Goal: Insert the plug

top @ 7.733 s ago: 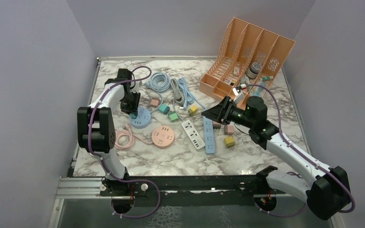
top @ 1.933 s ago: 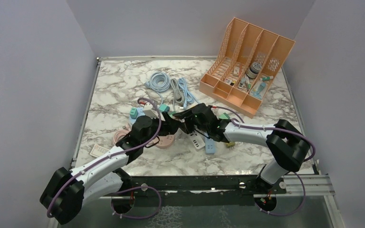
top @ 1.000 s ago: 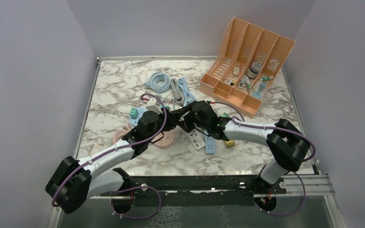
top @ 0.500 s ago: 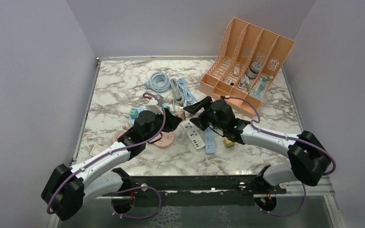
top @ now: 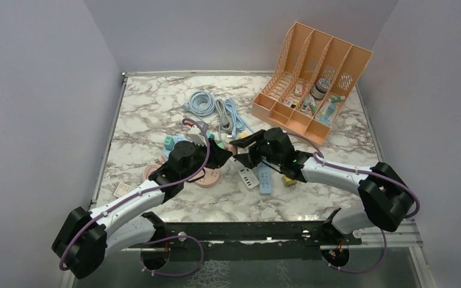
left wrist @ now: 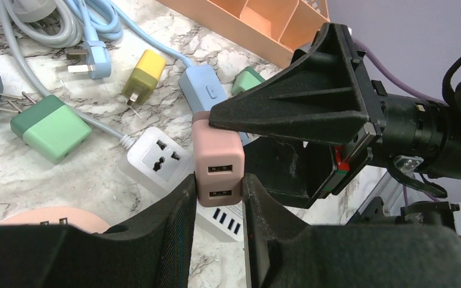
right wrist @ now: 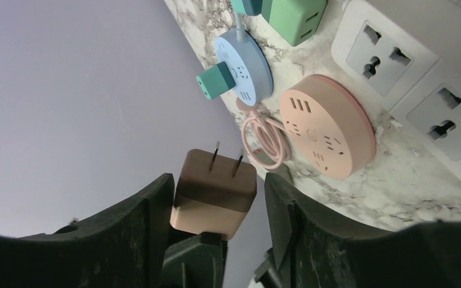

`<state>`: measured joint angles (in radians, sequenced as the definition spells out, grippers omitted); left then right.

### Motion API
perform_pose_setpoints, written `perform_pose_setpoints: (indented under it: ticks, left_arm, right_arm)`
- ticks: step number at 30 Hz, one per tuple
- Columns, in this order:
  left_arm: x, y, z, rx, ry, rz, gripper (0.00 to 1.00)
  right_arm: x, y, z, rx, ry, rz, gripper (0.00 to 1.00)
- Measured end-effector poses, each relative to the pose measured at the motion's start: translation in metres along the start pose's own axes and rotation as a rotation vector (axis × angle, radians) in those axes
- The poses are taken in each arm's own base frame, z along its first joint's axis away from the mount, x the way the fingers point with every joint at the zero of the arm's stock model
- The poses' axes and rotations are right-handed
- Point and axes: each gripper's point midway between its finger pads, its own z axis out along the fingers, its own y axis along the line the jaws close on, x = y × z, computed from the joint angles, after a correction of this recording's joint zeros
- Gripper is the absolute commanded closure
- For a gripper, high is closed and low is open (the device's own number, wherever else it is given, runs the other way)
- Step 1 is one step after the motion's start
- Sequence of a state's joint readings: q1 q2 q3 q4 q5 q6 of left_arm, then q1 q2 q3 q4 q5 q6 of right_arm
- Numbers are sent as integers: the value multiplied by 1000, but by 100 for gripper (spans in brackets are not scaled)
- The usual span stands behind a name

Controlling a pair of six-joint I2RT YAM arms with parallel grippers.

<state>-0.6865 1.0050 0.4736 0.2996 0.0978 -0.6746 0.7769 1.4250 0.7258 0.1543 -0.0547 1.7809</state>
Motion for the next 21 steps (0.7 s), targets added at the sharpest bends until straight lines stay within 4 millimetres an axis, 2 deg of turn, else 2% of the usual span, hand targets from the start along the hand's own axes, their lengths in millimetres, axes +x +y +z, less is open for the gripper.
perform_pose_setpoints:
  ticks: [4,6,9,12,14,17,19,21]
  left_arm:
    - [3,2,0,0,1,0,85]
    - [3,2,0,1,-3,0,72]
    - [1,3,0,0,-9,-1,56]
    - [0,3,1,-3,-16,-12,53]
    - [0,4,2,-4,-16,-15,53]
    - [1,5,5,-11,-12,-21,63]
    - [3,7,9,-20,-6,-22,73]
    - [3,10,11,-27,-6,-19,83]
  right_arm:
    - [1,-1,2,8,5,45,62]
    - [1,-1,3,9,8,61,71]
    - [2,0,4,5,16,74,73]
    - [4,0,7,3,30,89,73]
    - [5,0,8,5,39,100,73]
    - [7,2,8,1,51,115,72]
    - [8,3,7,-2,56,121,70]
    - [8,1,8,3,54,126,61]
